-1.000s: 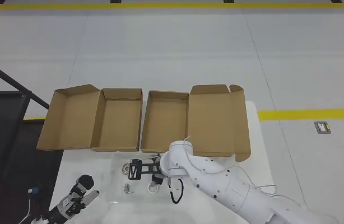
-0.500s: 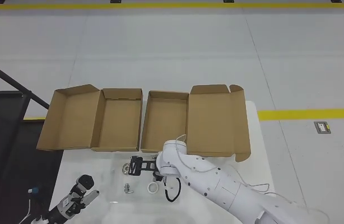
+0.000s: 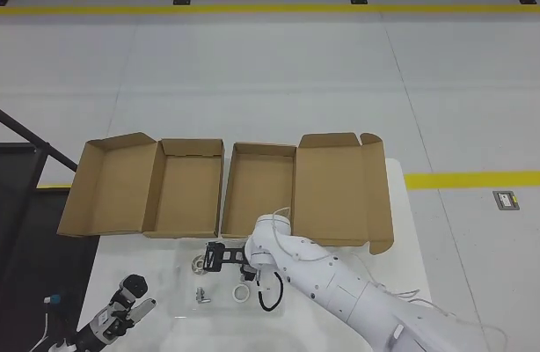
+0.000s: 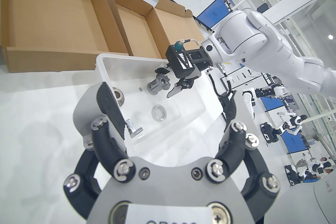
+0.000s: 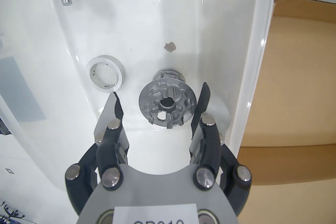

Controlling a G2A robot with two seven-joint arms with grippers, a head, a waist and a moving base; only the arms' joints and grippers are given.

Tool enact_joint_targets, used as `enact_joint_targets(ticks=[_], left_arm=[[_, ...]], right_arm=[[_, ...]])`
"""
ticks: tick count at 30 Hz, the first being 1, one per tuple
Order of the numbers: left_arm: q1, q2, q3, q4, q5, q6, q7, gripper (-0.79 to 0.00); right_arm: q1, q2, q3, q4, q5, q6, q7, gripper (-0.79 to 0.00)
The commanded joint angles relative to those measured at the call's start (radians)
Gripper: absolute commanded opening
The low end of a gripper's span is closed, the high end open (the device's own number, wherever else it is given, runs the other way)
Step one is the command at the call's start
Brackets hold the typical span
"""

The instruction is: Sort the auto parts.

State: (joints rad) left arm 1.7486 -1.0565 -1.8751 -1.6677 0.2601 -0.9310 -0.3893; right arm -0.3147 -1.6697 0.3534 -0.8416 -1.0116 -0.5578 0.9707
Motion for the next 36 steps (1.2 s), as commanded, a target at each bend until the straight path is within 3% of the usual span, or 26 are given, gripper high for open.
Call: enact_joint_targets(ticks=[1,3,7,10,11,17,23,27,36], left_arm=[[0.0,0.0,0.0,0.0,0.0,0.0,0.0,0.0],[0.0,0.0,0.0,0.0,0.0,0.0,0.0,0.0],[0.0,0.0,0.0,0.0,0.0,0.0,0.0,0.0],[0.0,0.0,0.0,0.0,0.0,0.0,0.0,0.0],[0.0,0.0,0.0,0.0,0.0,0.0,0.0,0.0],[0.0,0.0,0.0,0.0,0.0,0.0,0.0,0.0],[0.0,0.0,0.0,0.0,0.0,0.0,0.0,0.0],[0.0,0.0,0.0,0.0,0.0,0.0,0.0,0.0],[0.0,0.0,0.0,0.0,0.0,0.0,0.0,0.0]], right_arm=[[0.002,-0.007,-0.001,0.021,-0.003,-0.007,-0.012,-0.228],[0.003,-0.015,-0.002,0.039,-0.005,-0.013,-0.023,-0.228],[0.006,-0.029,-0.002,0.072,-0.007,-0.02,-0.036,-0.431],[0.008,-0.038,0.001,0.093,-0.008,-0.024,-0.047,-0.603],[0.008,-0.041,0.002,0.1,-0.008,-0.024,-0.053,-0.77],[0.003,-0.042,0.011,0.094,-0.033,-0.03,-0.08,-0.785],[-0.031,-0.011,0.035,-0.042,-0.099,-0.028,-0.105,-0.785],[-0.09,0.037,0.084,-0.226,-0.154,0.01,-0.067,-0.785],[-0.279,0.146,0.28,-0.741,-0.281,0.178,0.209,-0.785]])
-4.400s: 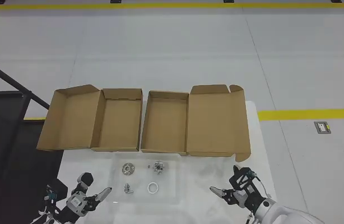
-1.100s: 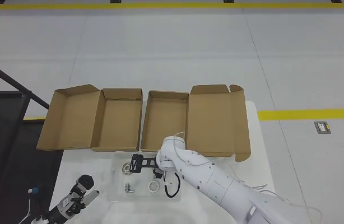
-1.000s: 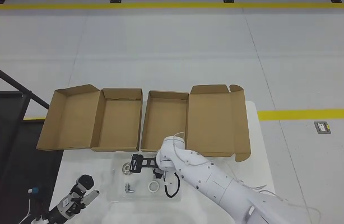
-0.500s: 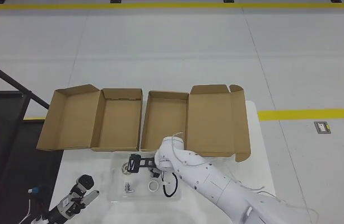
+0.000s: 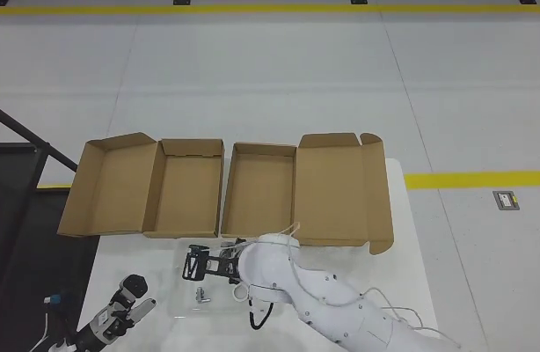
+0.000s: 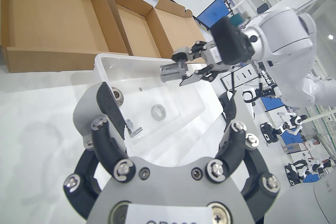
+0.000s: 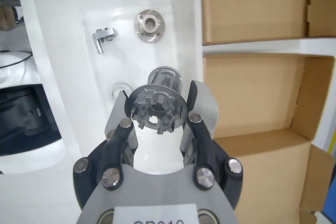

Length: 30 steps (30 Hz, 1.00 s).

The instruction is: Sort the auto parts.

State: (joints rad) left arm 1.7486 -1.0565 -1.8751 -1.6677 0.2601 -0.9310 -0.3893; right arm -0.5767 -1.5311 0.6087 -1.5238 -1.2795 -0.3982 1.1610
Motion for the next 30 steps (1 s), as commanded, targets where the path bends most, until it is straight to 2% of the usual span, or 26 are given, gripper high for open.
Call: enact_joint_targets(ticks=[1,3,5,21,24,25,27,30], left_arm=[[0.0,0.0,0.0,0.0,0.0,0.0,0.0,0.0],[0.0,0.0,0.0,0.0,0.0,0.0,0.0,0.0],[0.0,0.0,0.0,0.0,0.0,0.0,0.0,0.0],[0.0,0.0,0.0,0.0,0.0,0.0,0.0,0.0],[0.0,0.0,0.0,0.0,0.0,0.0,0.0,0.0],[0.0,0.0,0.0,0.0,0.0,0.0,0.0,0.0],[0.0,0.0,0.0,0.0,0.0,0.0,0.0,0.0],[0.0,0.0,0.0,0.0,0.0,0.0,0.0,0.0]], right_arm=[[-0.031,0.014,0.05,-0.094,-0.04,0.039,0.015,-0.785],[-0.057,0.024,0.09,-0.123,-0.12,0.114,0.003,-0.785],[-0.071,0.029,0.121,-0.13,-0.105,0.093,-0.056,-0.785],[-0.076,0.031,0.129,-0.123,-0.101,0.093,-0.061,-0.785],[-0.052,0.024,0.161,-0.057,-0.043,0.104,-0.107,-0.785],[-0.025,0.017,0.163,-0.018,-0.001,0.08,-0.126,-0.785],[0.047,0.001,0.169,0.09,0.066,0.073,-0.157,-0.785],[0.168,-0.039,0.147,0.281,0.156,0.124,-0.195,-0.785]])
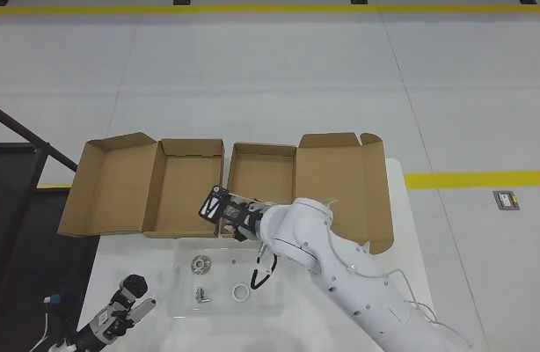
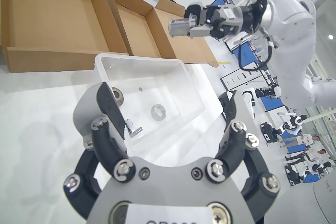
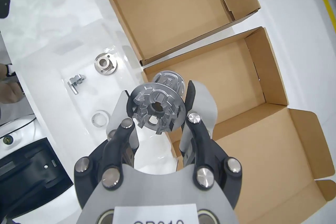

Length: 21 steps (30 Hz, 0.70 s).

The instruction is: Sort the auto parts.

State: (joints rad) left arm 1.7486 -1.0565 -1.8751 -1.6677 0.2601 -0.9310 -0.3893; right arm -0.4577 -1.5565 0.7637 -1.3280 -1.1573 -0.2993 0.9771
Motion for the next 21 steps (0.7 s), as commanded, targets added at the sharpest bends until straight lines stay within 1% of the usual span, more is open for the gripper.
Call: enact_joint_targets(ticks=[1,3,4,5,6,8,9,11,12,14,18,21], left_arm=[[0.0,0.0,0.0,0.0,0.0,0.0,0.0,0.0],[0.0,0.0,0.0,0.0,0.0,0.0,0.0,0.0],[0.0,0.0,0.0,0.0,0.0,0.0,0.0,0.0],[0.0,0.0,0.0,0.0,0.0,0.0,0.0,0.0],[0.0,0.0,0.0,0.0,0.0,0.0,0.0,0.0],[0.0,0.0,0.0,0.0,0.0,0.0,0.0,0.0],[0.0,0.0,0.0,0.0,0.0,0.0,0.0,0.0],[0.0,0.0,0.0,0.0,0.0,0.0,0.0,0.0],[0.0,0.0,0.0,0.0,0.0,0.0,0.0,0.0],[0.0,0.0,0.0,0.0,0.0,0.0,0.0,0.0],[0.0,0.0,0.0,0.0,0.0,0.0,0.0,0.0],[0.0,0.0,0.0,0.0,0.0,0.0,0.0,0.0]], right_arm=[[0.09,-0.029,-0.017,0.152,0.065,0.042,-0.026,-0.785],[0.166,-0.059,-0.028,0.301,0.128,0.081,-0.058,-0.785],[0.198,-0.075,-0.037,0.365,0.164,0.079,-0.082,-0.785],[0.227,-0.089,-0.042,0.437,0.201,0.057,-0.107,-0.785],[0.257,-0.102,-0.043,0.514,0.227,0.063,-0.128,-0.785],[0.295,-0.127,-0.049,0.638,0.297,-0.004,-0.179,-0.785],[0.318,-0.138,-0.051,0.709,0.31,0.001,-0.189,-0.785],[0.339,-0.162,-0.057,0.808,0.356,-0.046,-0.221,-0.785],[0.353,-0.173,-0.06,0.861,0.365,-0.037,-0.228,-0.785],[0.364,-0.194,-0.066,0.931,0.392,-0.059,-0.241,-0.785],[0.388,-0.227,-0.072,1.036,0.414,-0.054,-0.245,-0.785],[0.392,-0.235,-0.072,1.058,0.42,-0.057,-0.247,-0.785]])
